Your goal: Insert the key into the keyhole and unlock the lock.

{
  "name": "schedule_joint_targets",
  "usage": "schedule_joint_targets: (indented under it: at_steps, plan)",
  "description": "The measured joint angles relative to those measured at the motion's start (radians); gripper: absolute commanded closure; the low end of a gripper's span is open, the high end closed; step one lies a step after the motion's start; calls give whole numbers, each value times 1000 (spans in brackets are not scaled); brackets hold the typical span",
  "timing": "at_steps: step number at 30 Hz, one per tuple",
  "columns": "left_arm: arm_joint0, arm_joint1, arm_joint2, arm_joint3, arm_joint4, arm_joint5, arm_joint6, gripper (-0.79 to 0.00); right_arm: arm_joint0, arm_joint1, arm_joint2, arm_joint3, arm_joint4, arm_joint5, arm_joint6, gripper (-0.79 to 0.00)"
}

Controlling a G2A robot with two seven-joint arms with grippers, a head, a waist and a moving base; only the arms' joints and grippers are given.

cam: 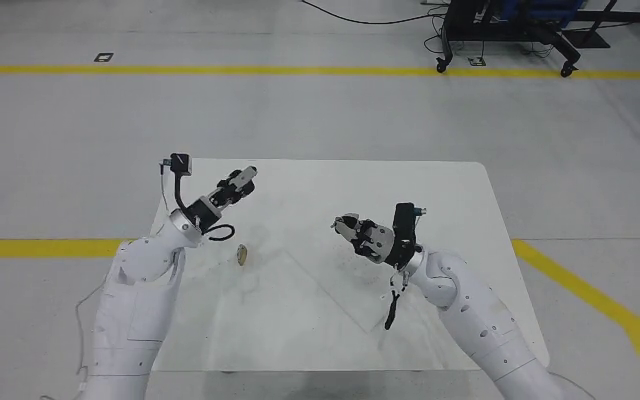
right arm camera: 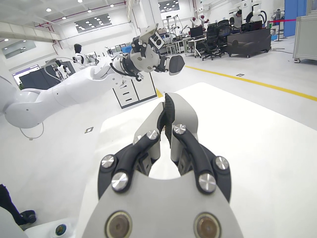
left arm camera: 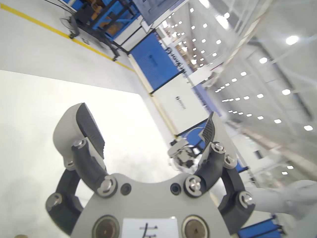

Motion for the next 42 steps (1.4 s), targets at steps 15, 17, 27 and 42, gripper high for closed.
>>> schedule_joint_targets:
  at_steps: [15, 17, 27, 42]
  plan:
    - [-39, -9, 55, 118, -297, 73, -237, -785, -1, -16, -53, 38, 189, -71, 13, 0]
    - [-81, -8, 67, 185, -432, 104, -368, -785, 25, -27, -93, 82, 317, -127, 38, 0]
    - [-116, -10, 166, 201, -162, -114, -345, -643, 146, -62, -286, 182, 837, -136, 263, 0]
    - [-82, -2, 206, 143, -60, -125, -254, -323, 210, -91, -325, 336, 1123, -136, 504, 0]
